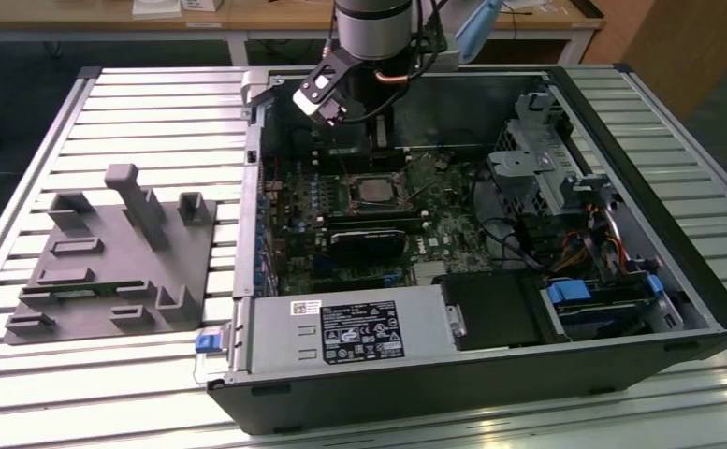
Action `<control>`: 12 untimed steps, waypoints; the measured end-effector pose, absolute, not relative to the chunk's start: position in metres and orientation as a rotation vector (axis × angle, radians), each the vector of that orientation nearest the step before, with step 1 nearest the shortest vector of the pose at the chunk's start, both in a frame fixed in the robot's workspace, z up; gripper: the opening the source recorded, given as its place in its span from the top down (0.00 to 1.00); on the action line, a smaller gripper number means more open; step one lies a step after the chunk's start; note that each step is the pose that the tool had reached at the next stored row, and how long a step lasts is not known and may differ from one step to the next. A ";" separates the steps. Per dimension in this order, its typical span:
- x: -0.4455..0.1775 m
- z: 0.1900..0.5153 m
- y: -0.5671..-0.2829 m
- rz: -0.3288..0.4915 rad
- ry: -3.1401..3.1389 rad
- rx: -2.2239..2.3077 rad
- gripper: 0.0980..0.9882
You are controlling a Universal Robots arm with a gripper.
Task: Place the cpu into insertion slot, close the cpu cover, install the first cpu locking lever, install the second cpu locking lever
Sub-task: 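Close the cpu cover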
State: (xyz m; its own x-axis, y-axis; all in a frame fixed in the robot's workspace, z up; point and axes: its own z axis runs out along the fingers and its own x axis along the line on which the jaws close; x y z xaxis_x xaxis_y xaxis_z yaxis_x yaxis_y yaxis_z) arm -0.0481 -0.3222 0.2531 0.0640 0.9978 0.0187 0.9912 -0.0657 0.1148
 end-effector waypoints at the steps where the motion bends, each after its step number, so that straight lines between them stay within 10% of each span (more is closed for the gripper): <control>1: -0.048 0.253 -0.322 0.142 2.097 2.238 0.99; 12: -0.048 0.258 -0.322 0.142 2.097 2.238 0.99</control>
State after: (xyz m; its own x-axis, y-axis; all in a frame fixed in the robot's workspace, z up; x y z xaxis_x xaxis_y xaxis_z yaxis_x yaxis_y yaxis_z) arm -0.0481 -0.3222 0.2584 0.0640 0.9978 0.0185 0.9912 -0.0657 0.1148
